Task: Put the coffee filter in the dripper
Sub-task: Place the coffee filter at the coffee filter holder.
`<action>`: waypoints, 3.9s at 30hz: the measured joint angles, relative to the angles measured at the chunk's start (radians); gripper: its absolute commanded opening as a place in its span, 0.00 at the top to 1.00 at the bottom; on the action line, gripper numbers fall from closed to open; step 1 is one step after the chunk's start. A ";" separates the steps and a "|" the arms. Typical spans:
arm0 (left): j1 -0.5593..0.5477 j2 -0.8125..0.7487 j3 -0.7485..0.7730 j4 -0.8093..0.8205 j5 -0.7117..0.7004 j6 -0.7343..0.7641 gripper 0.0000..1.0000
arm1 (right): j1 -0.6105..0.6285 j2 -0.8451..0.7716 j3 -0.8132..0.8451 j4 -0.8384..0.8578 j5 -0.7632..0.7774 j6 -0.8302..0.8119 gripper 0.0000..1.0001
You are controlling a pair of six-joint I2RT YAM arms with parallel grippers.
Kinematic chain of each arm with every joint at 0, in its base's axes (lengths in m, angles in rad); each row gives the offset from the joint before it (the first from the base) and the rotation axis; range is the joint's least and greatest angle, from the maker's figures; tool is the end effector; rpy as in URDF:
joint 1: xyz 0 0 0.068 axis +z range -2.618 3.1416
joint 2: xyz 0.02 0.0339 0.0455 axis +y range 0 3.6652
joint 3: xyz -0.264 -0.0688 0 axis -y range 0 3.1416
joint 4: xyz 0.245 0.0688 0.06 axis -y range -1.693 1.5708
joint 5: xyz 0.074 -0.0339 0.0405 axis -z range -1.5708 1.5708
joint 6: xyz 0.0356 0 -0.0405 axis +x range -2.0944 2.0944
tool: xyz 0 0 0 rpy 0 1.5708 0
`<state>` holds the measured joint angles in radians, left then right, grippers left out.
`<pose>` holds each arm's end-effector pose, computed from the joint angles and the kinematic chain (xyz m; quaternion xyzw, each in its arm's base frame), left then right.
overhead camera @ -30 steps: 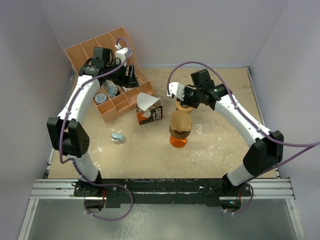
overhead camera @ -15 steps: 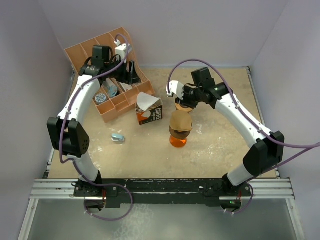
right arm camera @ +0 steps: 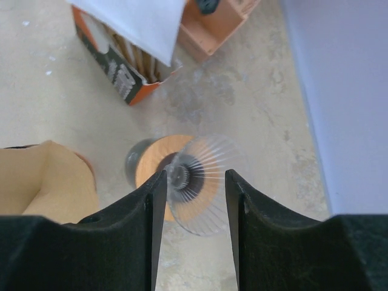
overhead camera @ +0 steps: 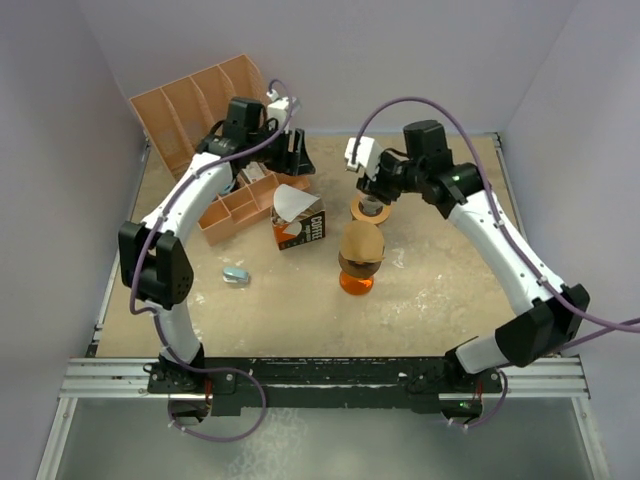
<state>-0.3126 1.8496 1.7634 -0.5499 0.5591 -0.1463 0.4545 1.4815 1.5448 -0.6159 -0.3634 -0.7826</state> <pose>0.3993 -0.1489 0.3441 0.1951 0.8448 -0.3384 0.3657 0.2896 0.1556 0.3955 -0.5697 0.6486 0.0774 0.4987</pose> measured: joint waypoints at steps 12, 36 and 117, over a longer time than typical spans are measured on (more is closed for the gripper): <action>-0.146 0.006 0.001 0.169 -0.138 -0.242 0.39 | -0.260 -0.069 -0.039 0.156 -0.087 0.237 0.44; -0.294 0.126 0.065 0.101 -0.319 -0.307 0.56 | -0.317 0.089 -0.148 0.208 -0.208 0.444 0.53; -0.325 0.055 -0.215 0.461 -0.294 -0.395 0.98 | -0.278 0.053 -0.386 0.594 -0.231 0.409 0.70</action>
<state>-0.6373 1.9045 1.5486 -0.0887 0.2649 -0.5415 0.1764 1.5341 1.1591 -0.0216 -0.5941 -0.3740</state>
